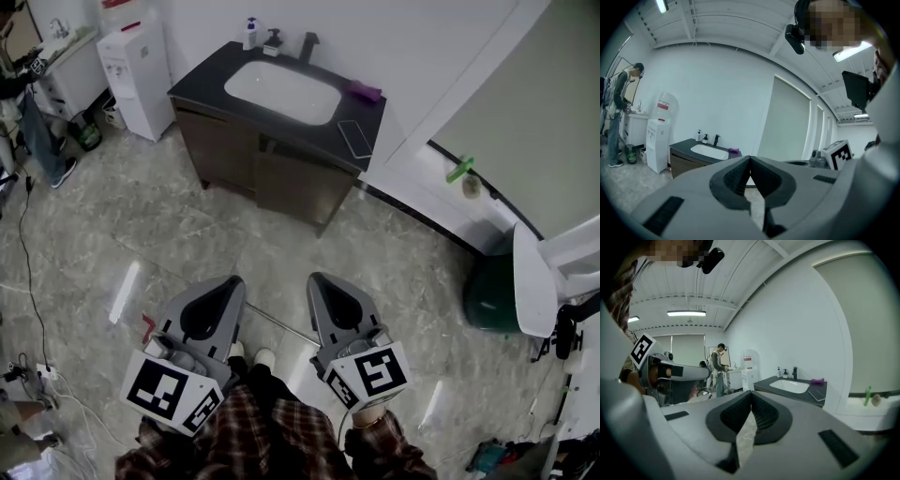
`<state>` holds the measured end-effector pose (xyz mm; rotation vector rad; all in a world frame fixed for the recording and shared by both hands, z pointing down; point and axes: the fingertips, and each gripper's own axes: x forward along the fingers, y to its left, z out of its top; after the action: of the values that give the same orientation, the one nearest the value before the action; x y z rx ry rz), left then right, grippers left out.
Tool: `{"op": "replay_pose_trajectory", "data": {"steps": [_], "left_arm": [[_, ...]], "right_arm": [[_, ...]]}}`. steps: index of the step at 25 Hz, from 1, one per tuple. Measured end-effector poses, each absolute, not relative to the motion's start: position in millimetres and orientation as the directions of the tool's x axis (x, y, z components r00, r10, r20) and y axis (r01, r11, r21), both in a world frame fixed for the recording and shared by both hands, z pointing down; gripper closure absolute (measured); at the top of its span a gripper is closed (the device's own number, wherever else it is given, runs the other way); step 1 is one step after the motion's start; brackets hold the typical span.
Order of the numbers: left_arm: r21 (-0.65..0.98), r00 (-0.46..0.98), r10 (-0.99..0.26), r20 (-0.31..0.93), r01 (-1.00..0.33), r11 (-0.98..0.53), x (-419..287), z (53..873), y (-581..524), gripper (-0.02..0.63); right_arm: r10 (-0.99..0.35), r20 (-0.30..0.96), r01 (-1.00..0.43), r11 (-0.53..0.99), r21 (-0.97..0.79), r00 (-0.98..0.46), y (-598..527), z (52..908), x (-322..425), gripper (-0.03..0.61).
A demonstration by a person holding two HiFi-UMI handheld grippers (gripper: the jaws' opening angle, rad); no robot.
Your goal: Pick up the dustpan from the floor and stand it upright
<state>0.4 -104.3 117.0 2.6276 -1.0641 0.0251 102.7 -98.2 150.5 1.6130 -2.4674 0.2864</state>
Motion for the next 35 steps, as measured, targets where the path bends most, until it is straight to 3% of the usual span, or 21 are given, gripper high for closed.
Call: {"op": "replay_pose_trajectory", "data": {"steps": [10,16,27,35], "left_arm": [[0.374,0.676,-0.709,0.199,-0.722,-0.583,-37.9,247.1,-131.5,0.604],[0.413,0.641,-0.726,0.248,-0.748,-0.520,-54.4,341.4,-145.4,0.604],[0.441,0.640,-0.708,0.298,-0.750,-0.492,-56.7,509.7,-147.4,0.604],[0.445,0.633,-0.719,0.286,-0.753,-0.485,-53.7,607.6,-138.3,0.604]], "right_arm": [[-0.753,0.492,-0.881,0.469,-0.064,-0.437,-148.5,351.2,80.8,0.561],[-0.634,0.616,-0.848,0.517,-0.112,-0.468,-161.7,499.1,64.6,0.472],[-0.529,0.707,-0.844,0.504,-0.183,-0.469,-146.6,725.6,48.5,0.423],[-0.527,0.718,-0.851,0.494,-0.176,-0.455,-141.2,834.9,52.3,0.420]]}}
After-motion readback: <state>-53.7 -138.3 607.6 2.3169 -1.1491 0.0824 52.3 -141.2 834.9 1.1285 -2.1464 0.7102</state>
